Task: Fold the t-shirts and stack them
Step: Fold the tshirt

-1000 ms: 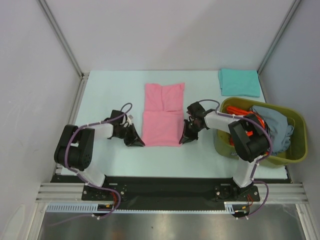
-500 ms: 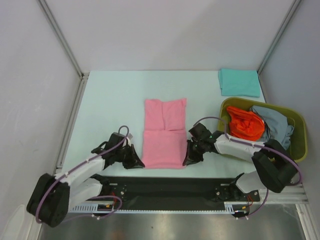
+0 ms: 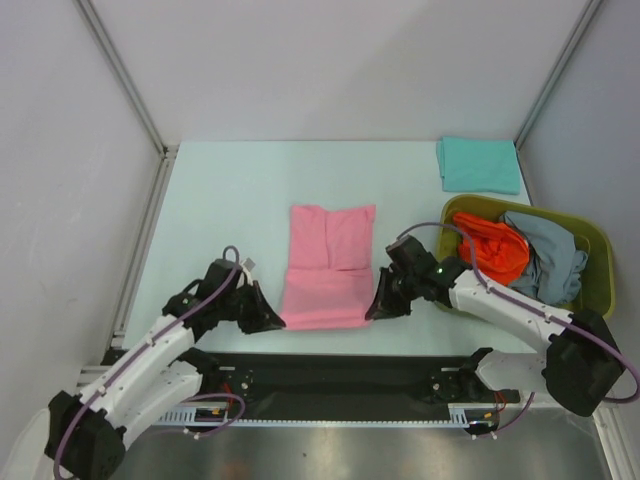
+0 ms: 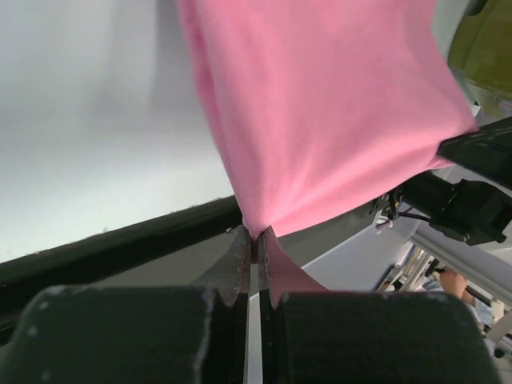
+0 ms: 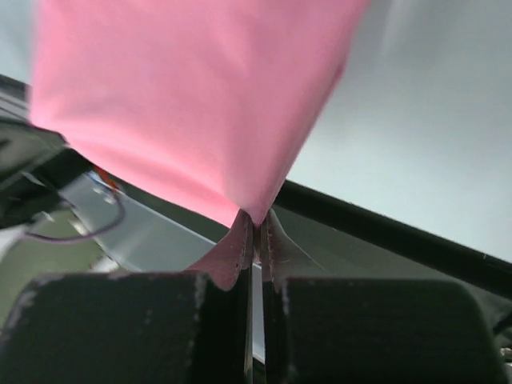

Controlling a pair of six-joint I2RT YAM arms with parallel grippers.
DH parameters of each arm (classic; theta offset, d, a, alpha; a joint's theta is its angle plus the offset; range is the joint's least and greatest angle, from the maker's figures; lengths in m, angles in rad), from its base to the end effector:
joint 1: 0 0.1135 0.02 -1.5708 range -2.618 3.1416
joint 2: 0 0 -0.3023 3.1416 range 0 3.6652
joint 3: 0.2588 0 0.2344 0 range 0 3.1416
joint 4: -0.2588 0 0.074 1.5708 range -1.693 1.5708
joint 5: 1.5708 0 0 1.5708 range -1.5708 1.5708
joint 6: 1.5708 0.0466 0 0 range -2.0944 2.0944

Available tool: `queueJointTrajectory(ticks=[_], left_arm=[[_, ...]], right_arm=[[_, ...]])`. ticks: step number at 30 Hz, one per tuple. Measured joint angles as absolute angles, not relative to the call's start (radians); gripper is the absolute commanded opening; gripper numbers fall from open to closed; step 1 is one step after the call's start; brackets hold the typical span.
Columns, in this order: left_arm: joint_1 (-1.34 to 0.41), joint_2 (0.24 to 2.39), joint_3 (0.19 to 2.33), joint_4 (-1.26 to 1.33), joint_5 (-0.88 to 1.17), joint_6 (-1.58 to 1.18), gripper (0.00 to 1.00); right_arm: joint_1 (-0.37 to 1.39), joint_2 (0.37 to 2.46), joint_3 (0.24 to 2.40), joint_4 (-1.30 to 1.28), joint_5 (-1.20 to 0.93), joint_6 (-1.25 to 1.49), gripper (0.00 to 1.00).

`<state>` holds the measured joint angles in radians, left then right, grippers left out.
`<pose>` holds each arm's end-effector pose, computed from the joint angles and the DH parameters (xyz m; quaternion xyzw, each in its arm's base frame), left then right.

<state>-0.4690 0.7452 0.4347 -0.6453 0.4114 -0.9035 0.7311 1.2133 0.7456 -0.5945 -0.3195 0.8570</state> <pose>0.0801 -0.0615 0.2111 -0.1407 0.9244 -0.3383 0.1059 0.1399 0.1452 0.2448 0.0202 0.9561 0.2850 0.0643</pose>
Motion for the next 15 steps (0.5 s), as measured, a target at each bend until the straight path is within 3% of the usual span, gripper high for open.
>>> queueJointTrajectory(ticks=[15], left_arm=[[-0.253,1.382,1.124,-0.677,0.451,-0.694,0.0]], right_arm=[[0.45,1.616,1.316,-0.722,-0.393,0.67,0.0]])
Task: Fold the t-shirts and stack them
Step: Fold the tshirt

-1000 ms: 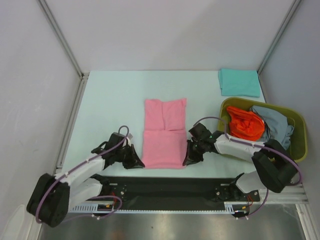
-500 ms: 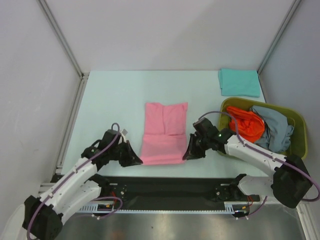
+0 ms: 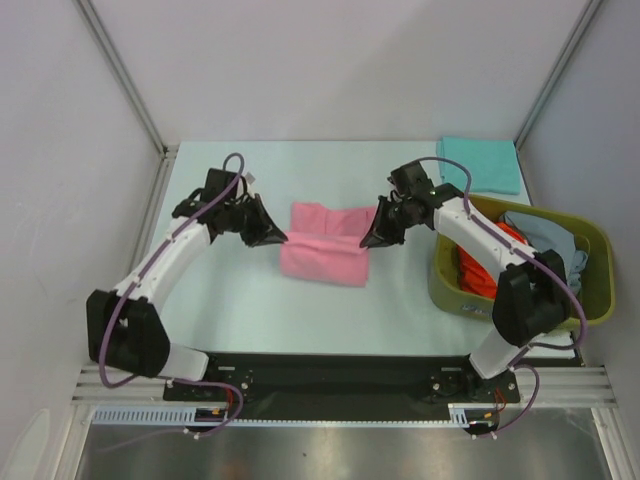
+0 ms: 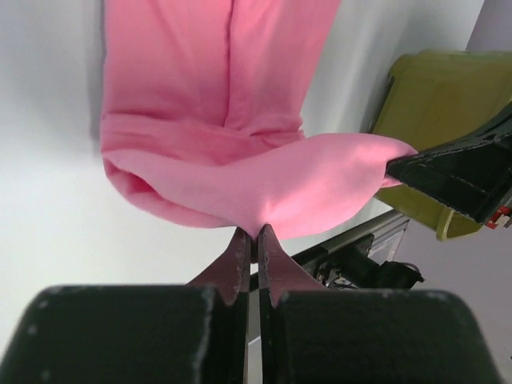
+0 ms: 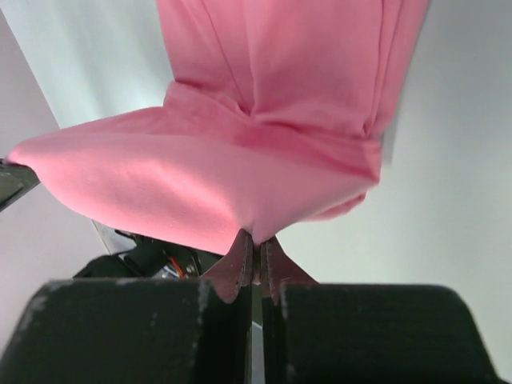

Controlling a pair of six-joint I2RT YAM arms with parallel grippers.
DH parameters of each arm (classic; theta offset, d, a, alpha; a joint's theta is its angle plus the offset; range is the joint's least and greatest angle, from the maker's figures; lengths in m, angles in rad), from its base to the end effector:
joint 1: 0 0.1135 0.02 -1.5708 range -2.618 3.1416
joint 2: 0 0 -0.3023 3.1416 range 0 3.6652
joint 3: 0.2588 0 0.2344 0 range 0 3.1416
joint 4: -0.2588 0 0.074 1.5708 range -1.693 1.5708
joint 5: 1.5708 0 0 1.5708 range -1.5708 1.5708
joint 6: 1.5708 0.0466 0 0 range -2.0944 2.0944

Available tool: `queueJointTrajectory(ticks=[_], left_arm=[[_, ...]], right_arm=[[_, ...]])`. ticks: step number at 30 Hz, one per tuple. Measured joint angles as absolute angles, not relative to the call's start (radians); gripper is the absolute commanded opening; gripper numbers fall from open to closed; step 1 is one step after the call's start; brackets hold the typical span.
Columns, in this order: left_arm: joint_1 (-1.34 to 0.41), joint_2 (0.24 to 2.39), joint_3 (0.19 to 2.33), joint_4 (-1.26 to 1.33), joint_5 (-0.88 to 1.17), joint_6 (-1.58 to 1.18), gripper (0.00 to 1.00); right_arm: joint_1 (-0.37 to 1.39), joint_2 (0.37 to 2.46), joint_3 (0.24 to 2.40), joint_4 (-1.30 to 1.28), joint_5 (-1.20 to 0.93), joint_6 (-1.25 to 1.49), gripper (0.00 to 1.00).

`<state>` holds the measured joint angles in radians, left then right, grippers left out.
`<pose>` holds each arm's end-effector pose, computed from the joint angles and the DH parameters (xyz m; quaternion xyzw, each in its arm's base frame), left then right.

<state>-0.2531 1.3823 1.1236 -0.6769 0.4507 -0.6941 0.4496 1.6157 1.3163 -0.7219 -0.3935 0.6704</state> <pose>0.2530 -0.0864 0.3171 -0.1344 0.9188 -0.3277 0.1741 0.2885 0.1590 0.3062 0.0513 0.9440 0.3007 0.1255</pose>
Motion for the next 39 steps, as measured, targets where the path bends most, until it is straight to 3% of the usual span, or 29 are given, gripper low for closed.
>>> queueJointTrajectory(ticks=[18,39], left_arm=[[-0.213,1.93,1.663,-0.673,0.562,-0.609,0.0],[-0.188,2.24,1.915,-0.641,0.581,-0.621,0.0]], right_arm=[[0.319,2.006,1.732,-0.789,-0.471,0.62,0.0],[0.218,2.321,1.972,-0.776,-0.577,0.617,0.0]])
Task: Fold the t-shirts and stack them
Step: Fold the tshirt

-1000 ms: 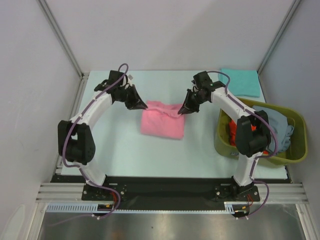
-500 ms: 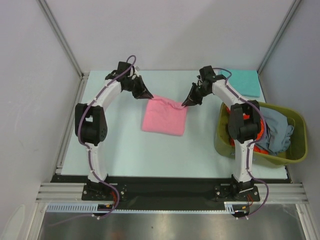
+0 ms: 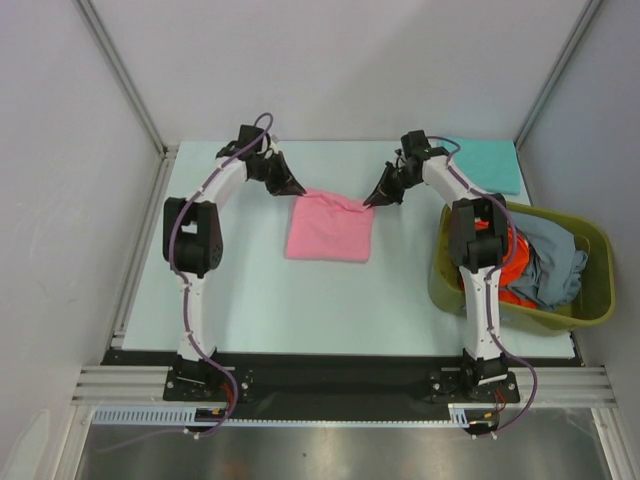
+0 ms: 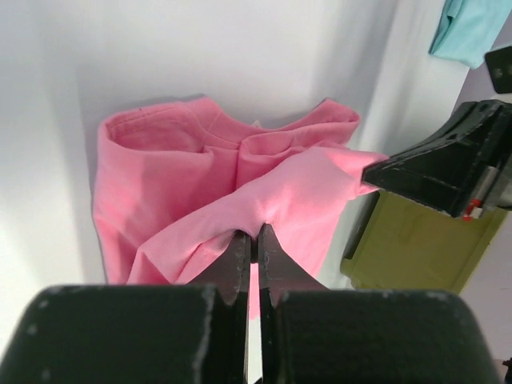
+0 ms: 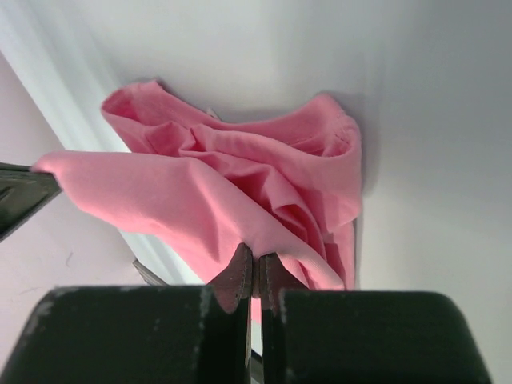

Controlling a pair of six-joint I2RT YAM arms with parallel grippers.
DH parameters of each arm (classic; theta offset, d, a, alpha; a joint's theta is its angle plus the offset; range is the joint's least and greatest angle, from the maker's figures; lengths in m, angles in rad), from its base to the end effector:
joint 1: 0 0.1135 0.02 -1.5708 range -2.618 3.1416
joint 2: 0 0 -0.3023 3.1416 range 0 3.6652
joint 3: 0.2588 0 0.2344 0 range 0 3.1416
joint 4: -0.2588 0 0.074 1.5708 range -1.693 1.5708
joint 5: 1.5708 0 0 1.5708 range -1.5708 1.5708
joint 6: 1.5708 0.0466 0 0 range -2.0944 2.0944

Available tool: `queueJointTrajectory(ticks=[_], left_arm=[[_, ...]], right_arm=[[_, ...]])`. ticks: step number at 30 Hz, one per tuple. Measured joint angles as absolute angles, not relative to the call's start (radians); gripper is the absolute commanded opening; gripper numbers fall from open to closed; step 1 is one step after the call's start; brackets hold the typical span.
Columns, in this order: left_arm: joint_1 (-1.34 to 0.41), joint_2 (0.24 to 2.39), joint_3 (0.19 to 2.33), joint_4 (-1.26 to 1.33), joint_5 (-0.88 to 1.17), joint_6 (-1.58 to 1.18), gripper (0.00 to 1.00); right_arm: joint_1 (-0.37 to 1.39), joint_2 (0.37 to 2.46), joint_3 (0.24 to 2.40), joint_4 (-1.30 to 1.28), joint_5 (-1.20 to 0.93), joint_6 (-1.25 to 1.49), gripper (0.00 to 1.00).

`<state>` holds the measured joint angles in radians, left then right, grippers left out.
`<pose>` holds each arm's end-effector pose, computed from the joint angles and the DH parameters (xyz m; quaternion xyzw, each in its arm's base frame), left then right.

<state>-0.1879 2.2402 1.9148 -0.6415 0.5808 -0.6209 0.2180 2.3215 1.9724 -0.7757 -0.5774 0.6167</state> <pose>0.4919 -0.1196 0.2420 -0.1133 0.9117 -0.3634 0.1544 0.4909 0.1348 0.2114 0.1234 0.9288 0.3398 0.0813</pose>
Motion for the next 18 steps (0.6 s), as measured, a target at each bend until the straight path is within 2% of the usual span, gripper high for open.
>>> queueJointTrajectory(ticks=[5,7,8,10,12,13,14,18], left_arm=[[-0.175,2.27,1.921,-0.626,0.58,-0.628,0.0],[-0.172,2.273,1.921,-0.623,0.577,-0.628,0.0],[-0.171,2.274,1.921,-0.621,0.576,-0.629,0.01],[-0.168,2.277,1.926,-0.618,0.575,-0.631,0.11],[-0.167,2.292,1.952,-0.623,0.57,-0.632,0.32],[-0.166,2.304,1.972,-0.624,0.559,-0.63,0.33],[-0.165,2.316,1.991,-0.624,0.548,-0.63,0.34],[-0.158,2.343,2.045,-0.635,0.498,-0.627,0.46]], right_arm=[[0.204,2.38,2.072,-0.79,-0.595,0.616,0.03],[0.199,2.398,2.095,-0.796,-0.604,0.617,0.08],[0.197,2.405,2.101,-0.796,-0.609,0.617,0.14],[0.195,2.416,2.106,-0.792,-0.611,0.617,0.15],[0.193,2.423,2.106,-0.79,-0.611,0.618,0.22],[0.191,2.43,2.113,-0.791,-0.611,0.618,0.25],[0.187,2.439,2.123,-0.791,-0.608,0.618,0.32],[0.166,2.5,2.247,-0.819,-0.572,0.604,0.46]])
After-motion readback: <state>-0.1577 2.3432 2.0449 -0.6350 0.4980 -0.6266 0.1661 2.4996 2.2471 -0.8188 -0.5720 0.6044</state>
